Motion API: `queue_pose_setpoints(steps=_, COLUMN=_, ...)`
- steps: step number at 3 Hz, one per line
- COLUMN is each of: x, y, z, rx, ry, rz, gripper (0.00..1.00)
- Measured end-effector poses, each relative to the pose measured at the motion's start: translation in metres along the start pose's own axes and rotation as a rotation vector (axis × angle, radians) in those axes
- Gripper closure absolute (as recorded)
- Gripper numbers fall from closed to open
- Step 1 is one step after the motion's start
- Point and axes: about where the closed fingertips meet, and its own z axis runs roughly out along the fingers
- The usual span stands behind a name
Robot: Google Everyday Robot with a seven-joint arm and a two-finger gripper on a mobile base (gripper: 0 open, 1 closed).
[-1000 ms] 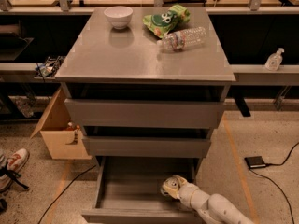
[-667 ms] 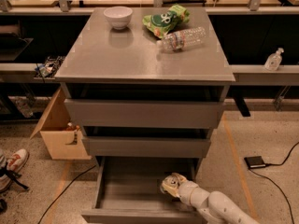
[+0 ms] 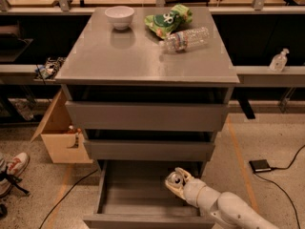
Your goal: Pick 7up can from bottom drawer and place on counter
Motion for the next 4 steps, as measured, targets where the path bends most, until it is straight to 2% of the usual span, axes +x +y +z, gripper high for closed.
queue_pose_setpoints(steps=1, x=-0.066, y=0.005, z=-0.029, rx=0.008, ry=-0.028, rz=-0.133, gripper=1.0)
queue_pose_setpoints(steps=2, x=-0.066, y=0.005, z=-0.029, rx=0.008, ry=-0.028, rz=-0.133, gripper=1.0)
queue_pose_setpoints(steps=4, x=-0.133, y=-0.013, z=-0.057, rx=0.028, ry=-0.044, rz=-0.262, gripper=1.0)
